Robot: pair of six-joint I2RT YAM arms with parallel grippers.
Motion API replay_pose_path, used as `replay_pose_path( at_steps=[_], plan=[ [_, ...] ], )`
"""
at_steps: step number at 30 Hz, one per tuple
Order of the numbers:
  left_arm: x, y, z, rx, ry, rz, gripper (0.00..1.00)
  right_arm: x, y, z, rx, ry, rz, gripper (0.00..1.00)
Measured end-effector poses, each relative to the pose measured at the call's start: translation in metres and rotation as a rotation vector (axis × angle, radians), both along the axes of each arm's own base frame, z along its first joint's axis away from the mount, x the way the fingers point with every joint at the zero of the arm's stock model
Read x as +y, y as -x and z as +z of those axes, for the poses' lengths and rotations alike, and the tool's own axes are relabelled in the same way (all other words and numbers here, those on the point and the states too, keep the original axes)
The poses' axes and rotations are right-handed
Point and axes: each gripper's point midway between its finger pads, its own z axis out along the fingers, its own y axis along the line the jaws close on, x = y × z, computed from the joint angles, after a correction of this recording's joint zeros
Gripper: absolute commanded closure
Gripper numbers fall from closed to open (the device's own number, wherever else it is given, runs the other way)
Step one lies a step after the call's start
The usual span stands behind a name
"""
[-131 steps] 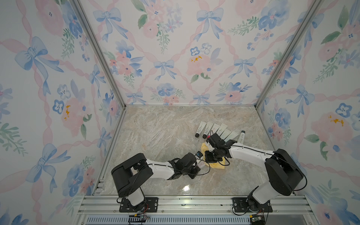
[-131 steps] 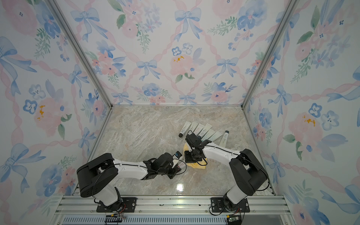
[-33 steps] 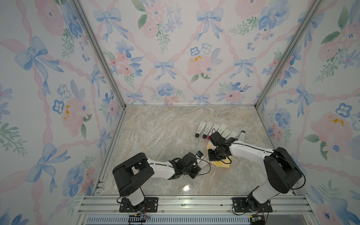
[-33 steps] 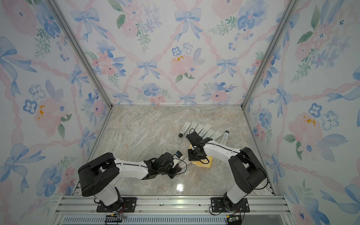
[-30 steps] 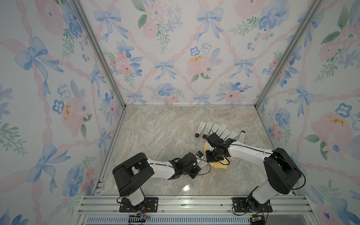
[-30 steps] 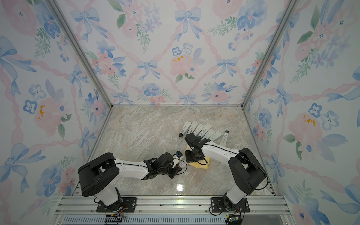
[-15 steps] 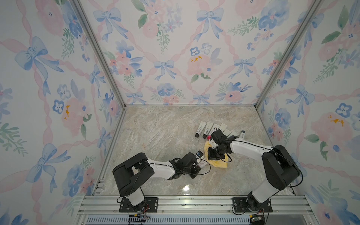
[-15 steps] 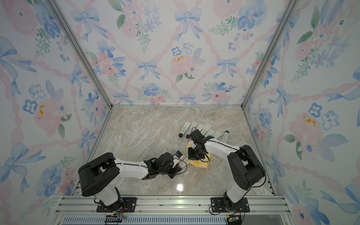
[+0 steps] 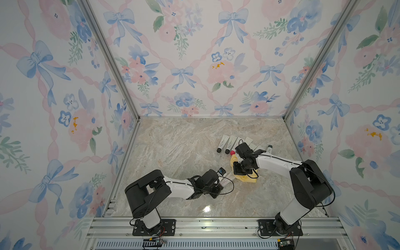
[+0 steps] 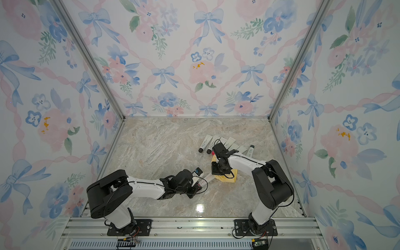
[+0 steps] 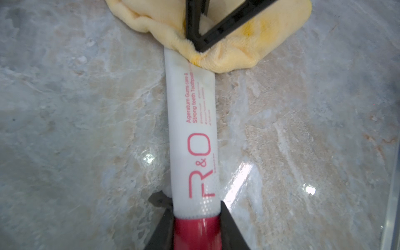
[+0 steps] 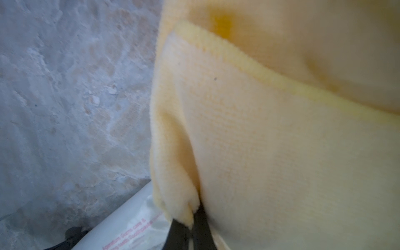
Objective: Wipe the surface of the toothpaste tube
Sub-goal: Wipe the dirt from the toothpaste tube.
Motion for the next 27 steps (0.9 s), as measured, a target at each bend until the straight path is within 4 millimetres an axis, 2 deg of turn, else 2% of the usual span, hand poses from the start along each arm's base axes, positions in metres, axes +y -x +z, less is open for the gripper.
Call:
replay_pose_path(
  at_steps=[3, 7, 11, 17, 22, 27],
  plan=[
    [0.000, 0.000, 0.000, 0.000, 0.000, 0.000, 0.70, 0.014, 0.007, 0.004, -0.015, -0.040, 0.017, 0.94],
    [0.000, 0.000, 0.000, 0.000, -0.001, 0.000, 0.70, 0.041, 0.029, 0.010, 0.008, -0.138, 0.071, 0.94],
    [0.000, 0.000, 0.000, 0.001, -0.002, 0.000, 0.70, 0.049, 0.037, 0.012, 0.025, -0.184, 0.085, 0.94],
    [0.000, 0.000, 0.000, 0.000, 0.000, -0.001, 0.70, 0.037, 0.030, 0.010, 0.020, -0.141, 0.080, 0.94],
    [0.000, 0.000, 0.000, 0.000, 0.000, -0.001, 0.70, 0.009, 0.010, 0.005, 0.011, -0.037, 0.033, 0.94],
    [0.000, 0.000, 0.000, 0.000, 0.001, -0.001, 0.70, -0.004, -0.001, 0.001, 0.005, 0.026, 0.014, 0.94]
  ],
)
